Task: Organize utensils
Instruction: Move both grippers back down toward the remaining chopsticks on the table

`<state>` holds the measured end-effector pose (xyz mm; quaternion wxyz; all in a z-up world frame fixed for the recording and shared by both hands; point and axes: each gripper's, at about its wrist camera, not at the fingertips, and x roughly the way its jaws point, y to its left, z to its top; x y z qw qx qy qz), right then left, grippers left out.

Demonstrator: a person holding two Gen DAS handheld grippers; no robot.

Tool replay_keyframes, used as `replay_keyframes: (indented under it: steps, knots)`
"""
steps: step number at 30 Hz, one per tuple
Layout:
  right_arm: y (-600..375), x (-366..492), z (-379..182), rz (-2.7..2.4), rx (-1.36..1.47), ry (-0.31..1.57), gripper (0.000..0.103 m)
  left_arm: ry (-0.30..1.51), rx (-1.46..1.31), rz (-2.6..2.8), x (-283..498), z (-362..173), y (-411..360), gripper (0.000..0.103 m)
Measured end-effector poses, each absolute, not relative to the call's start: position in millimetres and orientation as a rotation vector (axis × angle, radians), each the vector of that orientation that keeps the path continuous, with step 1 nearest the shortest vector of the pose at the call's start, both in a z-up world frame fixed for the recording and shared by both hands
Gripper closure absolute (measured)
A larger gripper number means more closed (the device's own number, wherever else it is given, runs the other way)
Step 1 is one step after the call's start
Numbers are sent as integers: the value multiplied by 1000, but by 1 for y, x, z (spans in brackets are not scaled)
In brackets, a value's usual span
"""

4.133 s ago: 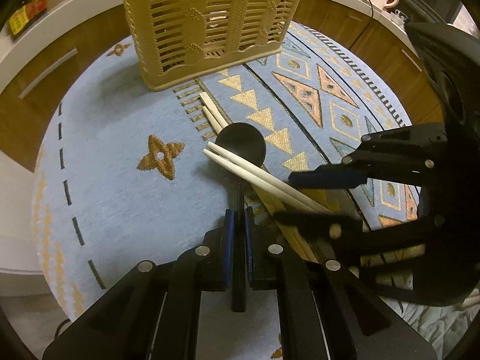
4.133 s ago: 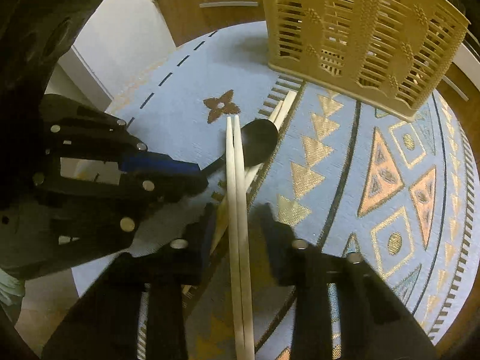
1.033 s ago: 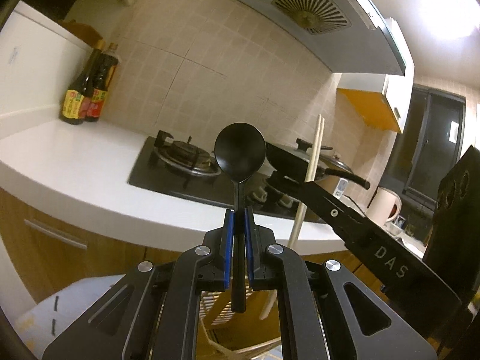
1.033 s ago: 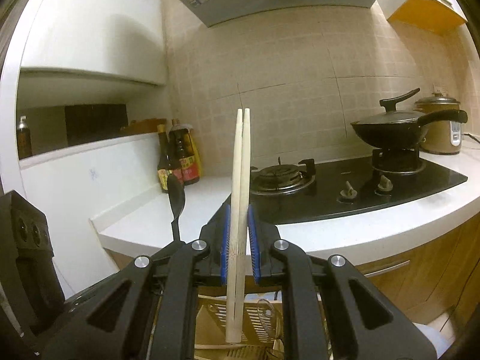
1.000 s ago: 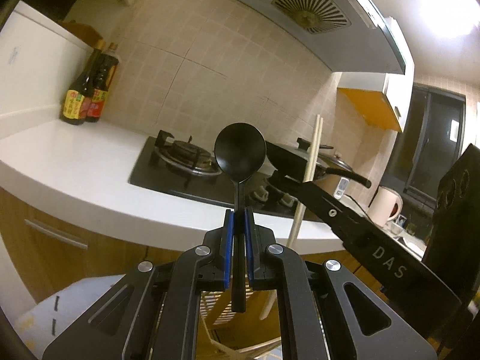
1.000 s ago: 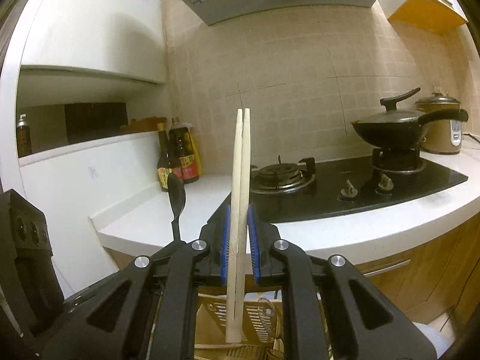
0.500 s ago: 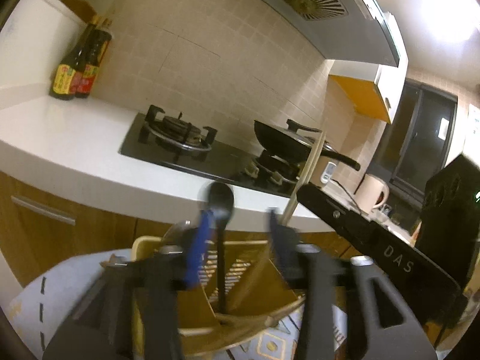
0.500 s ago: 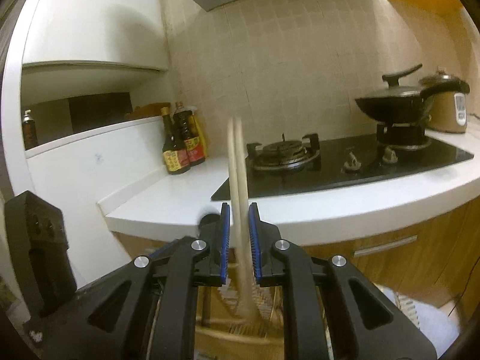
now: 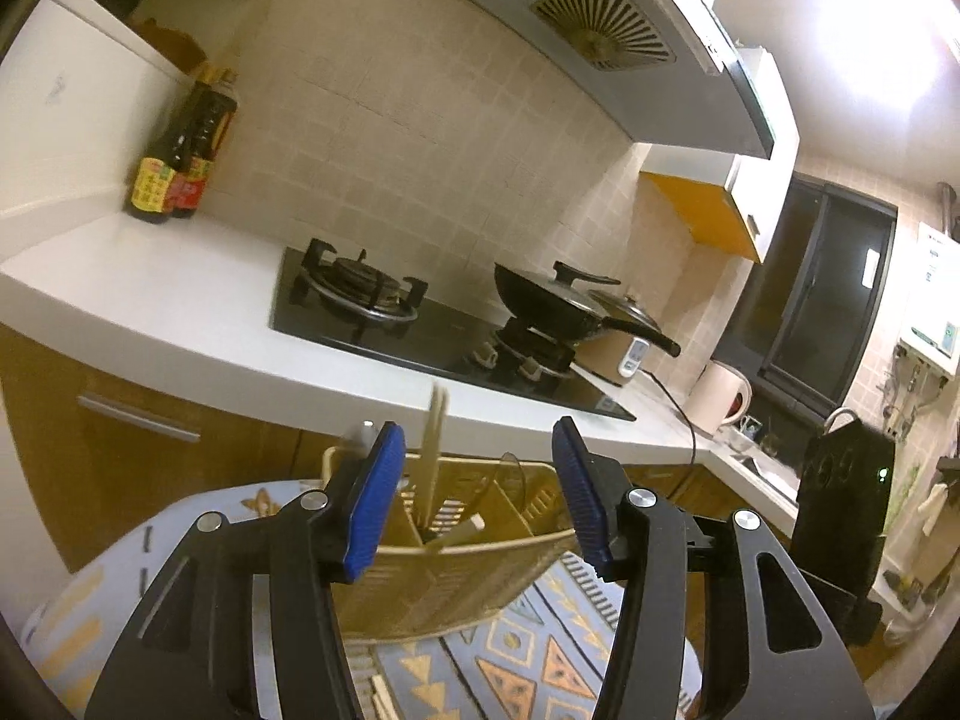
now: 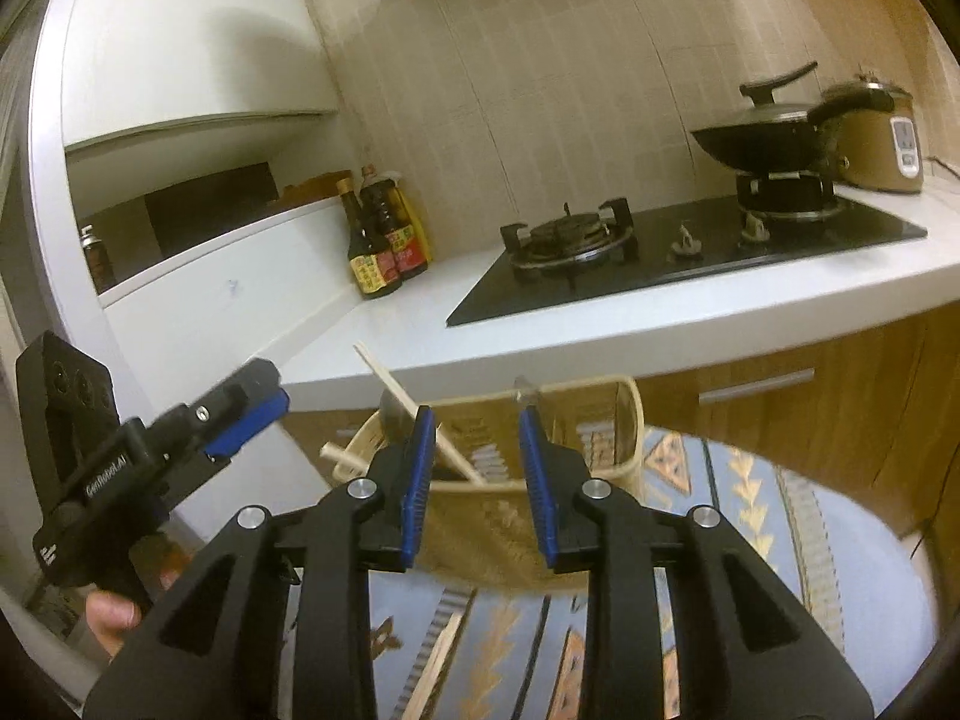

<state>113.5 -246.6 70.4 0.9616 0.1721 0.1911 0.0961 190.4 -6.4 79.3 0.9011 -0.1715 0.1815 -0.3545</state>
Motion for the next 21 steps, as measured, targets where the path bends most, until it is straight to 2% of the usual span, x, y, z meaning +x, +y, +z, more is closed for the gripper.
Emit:
replay_keyframes:
  steps: [1,2,3,5,13,18,21]
  knots:
    - [-246,109,70,195,352,393,75,375,-354,-730,188,80,-3,53]
    - [-245,106,71,194,351,398,70,378,-352,-724,184,81,2,53]
    - [-242,101,71,182,340,406,57,387,-352,-716,181,81,6,51]
    - [-237,94,72,168,318,413,47,409,-354,-725,175,81,14,50]
    - [-201,78,36,189,270,634,48,637,-238,-668,164,56,18,50]
    - [-180,65,-9,201,275,795,65,737,-179,-652,152,25,15,51]
    - [-167,54,-39,207,286,874,69,799,-163,-661,147,4,11,54]
